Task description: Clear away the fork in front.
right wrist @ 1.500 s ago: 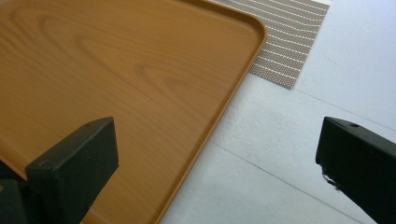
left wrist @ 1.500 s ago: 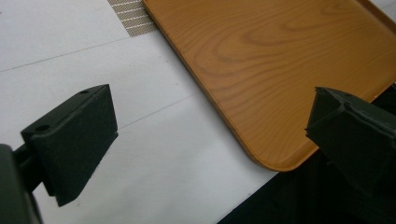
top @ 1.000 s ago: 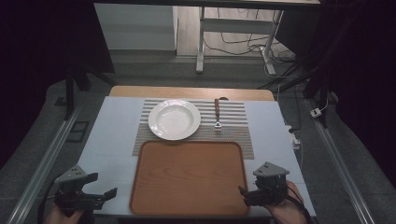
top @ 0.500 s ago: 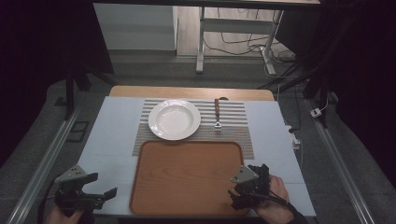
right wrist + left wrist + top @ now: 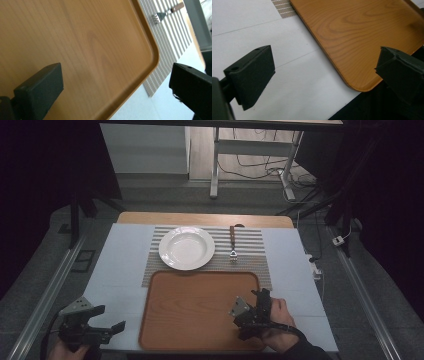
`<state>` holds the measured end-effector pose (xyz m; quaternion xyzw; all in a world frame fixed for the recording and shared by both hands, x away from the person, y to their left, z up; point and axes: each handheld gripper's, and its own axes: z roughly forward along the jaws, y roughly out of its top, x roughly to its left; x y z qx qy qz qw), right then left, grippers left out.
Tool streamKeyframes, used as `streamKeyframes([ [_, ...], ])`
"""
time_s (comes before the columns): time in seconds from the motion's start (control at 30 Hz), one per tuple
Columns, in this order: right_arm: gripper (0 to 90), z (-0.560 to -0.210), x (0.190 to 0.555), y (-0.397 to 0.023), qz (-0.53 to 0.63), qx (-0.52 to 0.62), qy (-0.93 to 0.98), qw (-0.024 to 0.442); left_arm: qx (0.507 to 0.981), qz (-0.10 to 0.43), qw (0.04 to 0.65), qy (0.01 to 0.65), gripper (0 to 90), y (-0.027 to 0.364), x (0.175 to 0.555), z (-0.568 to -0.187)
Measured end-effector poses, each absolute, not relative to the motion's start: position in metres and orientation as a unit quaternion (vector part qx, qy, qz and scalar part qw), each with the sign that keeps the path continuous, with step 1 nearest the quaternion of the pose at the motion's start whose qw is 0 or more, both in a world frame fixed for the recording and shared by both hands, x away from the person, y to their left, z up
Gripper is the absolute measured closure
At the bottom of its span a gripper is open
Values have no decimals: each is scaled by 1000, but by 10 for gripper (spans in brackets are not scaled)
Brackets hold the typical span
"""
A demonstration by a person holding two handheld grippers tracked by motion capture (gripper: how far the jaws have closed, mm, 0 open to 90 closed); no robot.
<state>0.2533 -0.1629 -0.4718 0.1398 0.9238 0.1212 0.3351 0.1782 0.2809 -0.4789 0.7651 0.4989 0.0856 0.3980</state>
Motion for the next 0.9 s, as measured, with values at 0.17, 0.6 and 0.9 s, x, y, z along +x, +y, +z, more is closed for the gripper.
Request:
streamKeyframes([
  [0.17,0,-477,260,-153,93,104,927,348,765,86,398,499,20,281,178,-479],
  [0.6,50,-485,282,-138,62,59,923,375,765,83,399,499,21,281,179,-479],
  [0.9,118,-484,302,-131,54,59,918,389,765,83,399,498,22,281,179,-479],
])
